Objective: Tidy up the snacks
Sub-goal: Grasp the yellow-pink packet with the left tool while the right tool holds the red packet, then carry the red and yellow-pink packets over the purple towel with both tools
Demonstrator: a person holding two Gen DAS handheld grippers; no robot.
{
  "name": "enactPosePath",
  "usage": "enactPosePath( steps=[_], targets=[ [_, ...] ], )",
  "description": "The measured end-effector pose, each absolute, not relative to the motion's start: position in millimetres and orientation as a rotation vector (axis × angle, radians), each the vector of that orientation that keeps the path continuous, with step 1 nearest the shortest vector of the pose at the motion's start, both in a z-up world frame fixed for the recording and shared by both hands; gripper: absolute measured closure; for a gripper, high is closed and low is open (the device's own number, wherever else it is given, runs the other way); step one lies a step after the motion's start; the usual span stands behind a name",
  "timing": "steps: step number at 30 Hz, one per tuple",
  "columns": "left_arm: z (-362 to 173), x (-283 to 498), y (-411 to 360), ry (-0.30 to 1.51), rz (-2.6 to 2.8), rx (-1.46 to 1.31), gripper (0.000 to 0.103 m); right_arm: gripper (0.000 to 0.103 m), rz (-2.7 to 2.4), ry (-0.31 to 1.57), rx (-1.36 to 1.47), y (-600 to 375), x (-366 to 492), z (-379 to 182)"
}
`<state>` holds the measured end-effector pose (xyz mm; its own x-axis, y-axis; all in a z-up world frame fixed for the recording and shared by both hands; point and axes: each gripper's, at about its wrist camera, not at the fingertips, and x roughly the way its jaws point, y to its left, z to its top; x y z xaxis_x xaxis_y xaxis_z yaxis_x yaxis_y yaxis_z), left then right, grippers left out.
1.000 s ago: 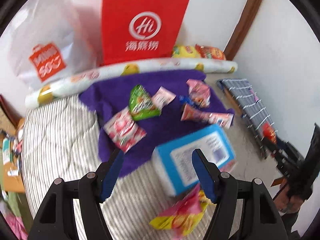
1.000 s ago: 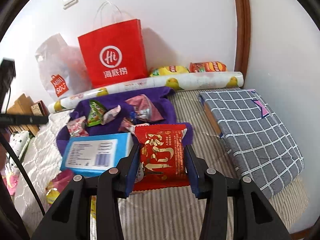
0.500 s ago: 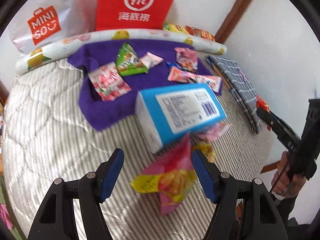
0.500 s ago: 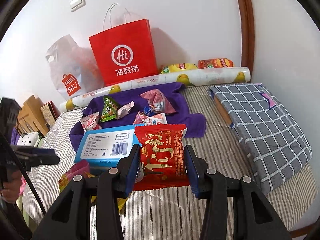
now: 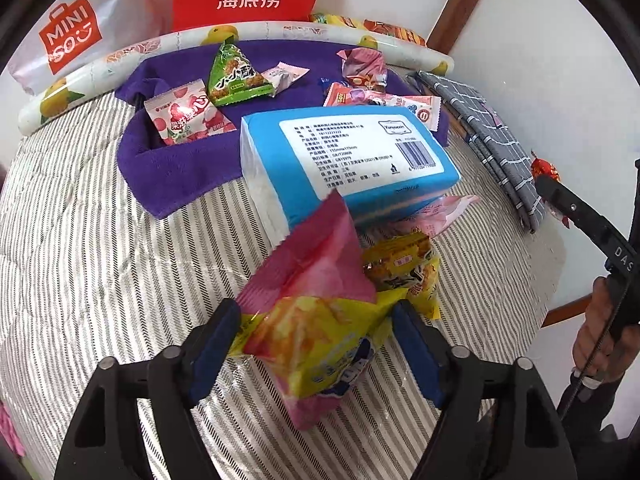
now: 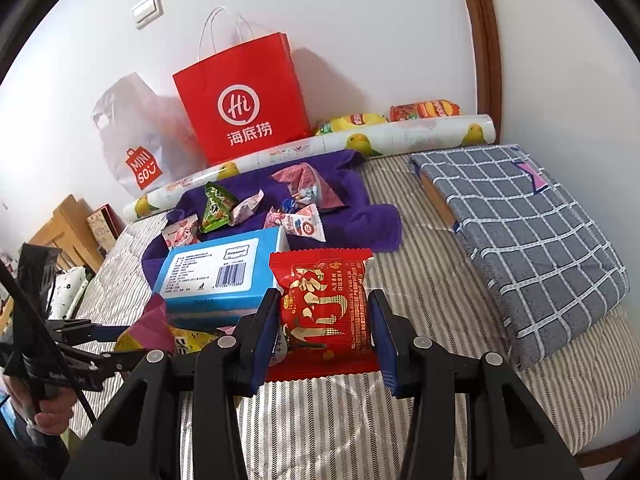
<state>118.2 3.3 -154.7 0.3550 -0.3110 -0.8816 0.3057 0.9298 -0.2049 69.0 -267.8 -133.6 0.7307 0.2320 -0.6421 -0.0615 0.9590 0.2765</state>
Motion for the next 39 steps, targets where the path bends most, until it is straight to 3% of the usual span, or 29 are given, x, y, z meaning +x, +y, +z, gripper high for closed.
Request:
enactPosePath(
  steps=[7, 14, 39],
  targets=[
    [-160, 114, -3, 1.095, -0.405, 0.058, 0.023, 0.059, 0.19, 0.742, 0.22, -257, 71, -134],
    [-143, 100, 1, 1.027, -0.431, 0.035, 0.055, 0.059, 0.217, 0.756, 0.238, -255, 76, -137],
    [-89, 102, 29, 0.953, -0.429, -0.127, 0.061, 0.059, 0.301, 0.667, 0.193, -229, 81, -101]
  ],
)
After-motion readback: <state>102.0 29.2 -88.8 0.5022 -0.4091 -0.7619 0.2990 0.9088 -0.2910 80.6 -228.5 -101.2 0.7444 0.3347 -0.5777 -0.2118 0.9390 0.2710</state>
